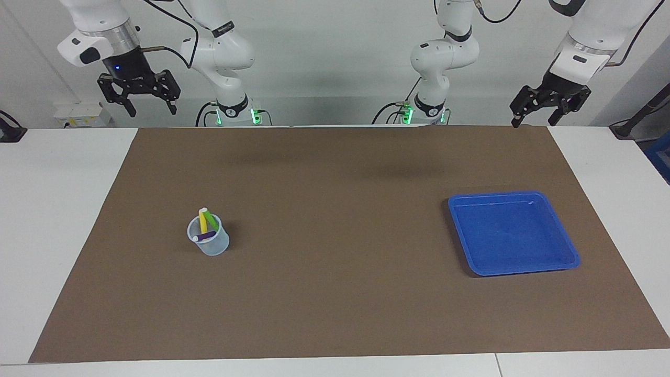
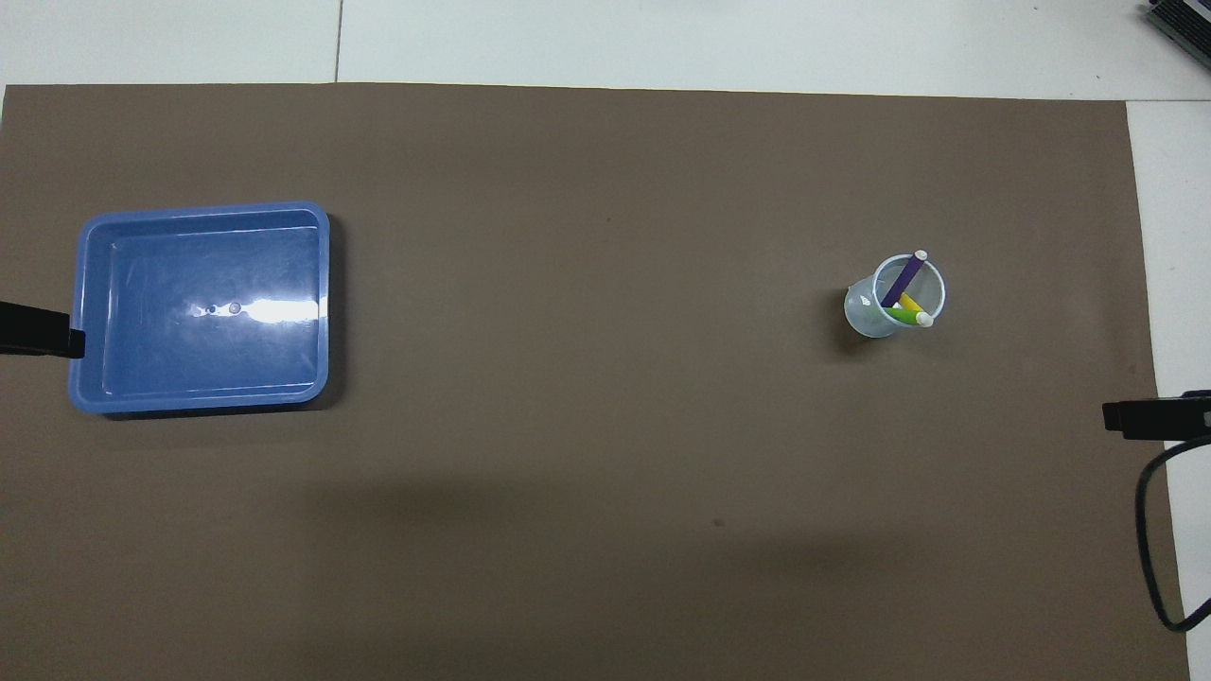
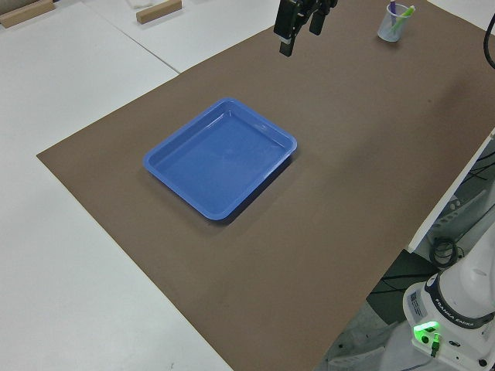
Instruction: Right arm passes pens to left for tray arrangement
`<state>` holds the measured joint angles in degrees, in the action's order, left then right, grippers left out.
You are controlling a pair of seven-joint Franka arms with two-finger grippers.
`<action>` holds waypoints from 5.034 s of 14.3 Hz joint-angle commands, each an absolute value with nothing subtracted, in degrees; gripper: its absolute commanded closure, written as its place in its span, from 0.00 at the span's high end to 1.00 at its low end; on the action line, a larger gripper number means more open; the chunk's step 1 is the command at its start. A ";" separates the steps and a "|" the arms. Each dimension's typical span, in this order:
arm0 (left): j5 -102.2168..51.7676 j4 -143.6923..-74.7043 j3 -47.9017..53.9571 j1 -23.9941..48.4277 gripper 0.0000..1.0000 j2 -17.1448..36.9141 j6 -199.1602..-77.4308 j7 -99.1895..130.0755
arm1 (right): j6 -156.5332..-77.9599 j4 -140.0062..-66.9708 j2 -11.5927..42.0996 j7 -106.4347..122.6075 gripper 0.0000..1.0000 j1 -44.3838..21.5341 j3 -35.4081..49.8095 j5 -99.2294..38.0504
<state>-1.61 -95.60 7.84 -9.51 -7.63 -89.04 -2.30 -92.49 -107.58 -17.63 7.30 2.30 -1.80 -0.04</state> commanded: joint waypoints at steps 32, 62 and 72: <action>-0.70 -96.59 7.65 -8.96 1.00 -9.05 -89.47 -0.97 | -86.31 -106.96 -18.72 12.66 1.00 1.93 -1.76 -1.93; -0.62 -101.06 8.17 -8.18 1.00 -11.59 -89.82 2.46 | -102.38 -113.20 -11.43 18.72 1.00 0.00 -1.58 -4.12; -1.49 -101.78 8.26 -8.09 1.00 -11.95 -90.53 4.39 | -115.12 -113.20 -0.45 24.96 1.00 -1.05 -1.58 -4.57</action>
